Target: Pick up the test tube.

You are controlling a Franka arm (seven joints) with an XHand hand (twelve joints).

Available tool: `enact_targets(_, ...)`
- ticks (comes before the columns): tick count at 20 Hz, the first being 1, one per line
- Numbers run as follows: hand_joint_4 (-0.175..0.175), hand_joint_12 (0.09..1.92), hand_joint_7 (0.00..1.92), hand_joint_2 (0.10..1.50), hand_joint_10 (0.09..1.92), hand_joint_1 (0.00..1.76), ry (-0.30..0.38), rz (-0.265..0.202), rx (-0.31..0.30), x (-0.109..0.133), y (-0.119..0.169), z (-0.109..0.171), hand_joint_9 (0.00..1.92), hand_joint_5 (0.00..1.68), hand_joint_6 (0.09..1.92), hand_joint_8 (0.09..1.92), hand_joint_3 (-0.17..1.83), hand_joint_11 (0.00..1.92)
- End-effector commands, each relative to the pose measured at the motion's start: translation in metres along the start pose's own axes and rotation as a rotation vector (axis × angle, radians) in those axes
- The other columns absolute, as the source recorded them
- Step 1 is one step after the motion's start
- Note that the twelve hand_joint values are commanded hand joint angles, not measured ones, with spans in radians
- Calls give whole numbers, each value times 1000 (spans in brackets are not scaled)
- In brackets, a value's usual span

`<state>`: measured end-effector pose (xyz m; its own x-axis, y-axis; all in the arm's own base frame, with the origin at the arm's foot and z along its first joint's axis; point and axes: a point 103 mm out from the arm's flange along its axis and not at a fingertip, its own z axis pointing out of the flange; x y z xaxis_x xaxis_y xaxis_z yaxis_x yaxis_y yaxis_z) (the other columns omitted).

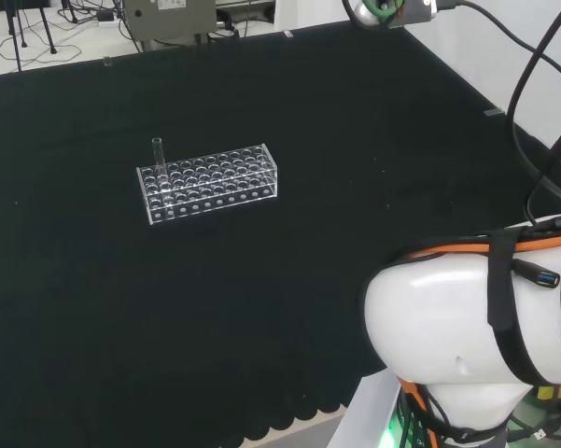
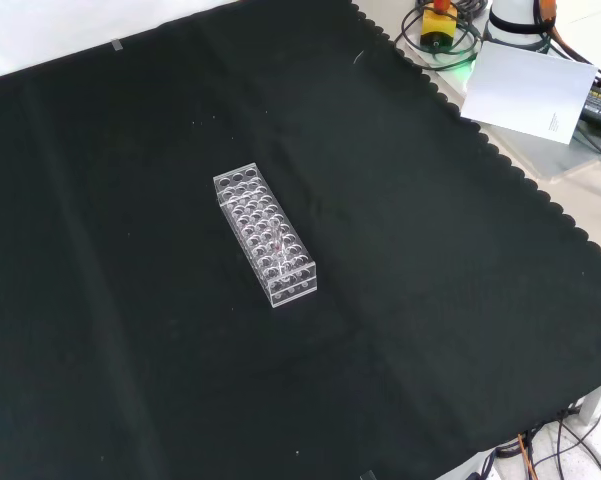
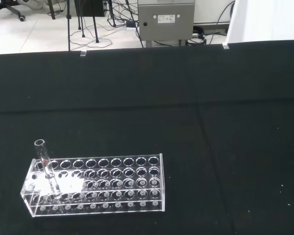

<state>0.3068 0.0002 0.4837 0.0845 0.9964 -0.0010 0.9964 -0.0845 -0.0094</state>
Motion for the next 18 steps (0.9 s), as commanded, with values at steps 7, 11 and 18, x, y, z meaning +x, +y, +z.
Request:
enact_targets(7, -79, 1541, 165, 677, 996, 770, -5, -31, 2, 8, 17, 2, 100, 177, 238, 924, 635, 0)
enact_targets(11, -79, 1545, 163, 677, 1001, 772, 7, -76, 29, 20, 39, 8, 103, 180, 231, 926, 634, 0)
enact_targets(18, -88, 1551, 175, 679, 1011, 785, 19, -147, 80, 41, 86, 28, 169, 247, 220, 939, 632, 52)
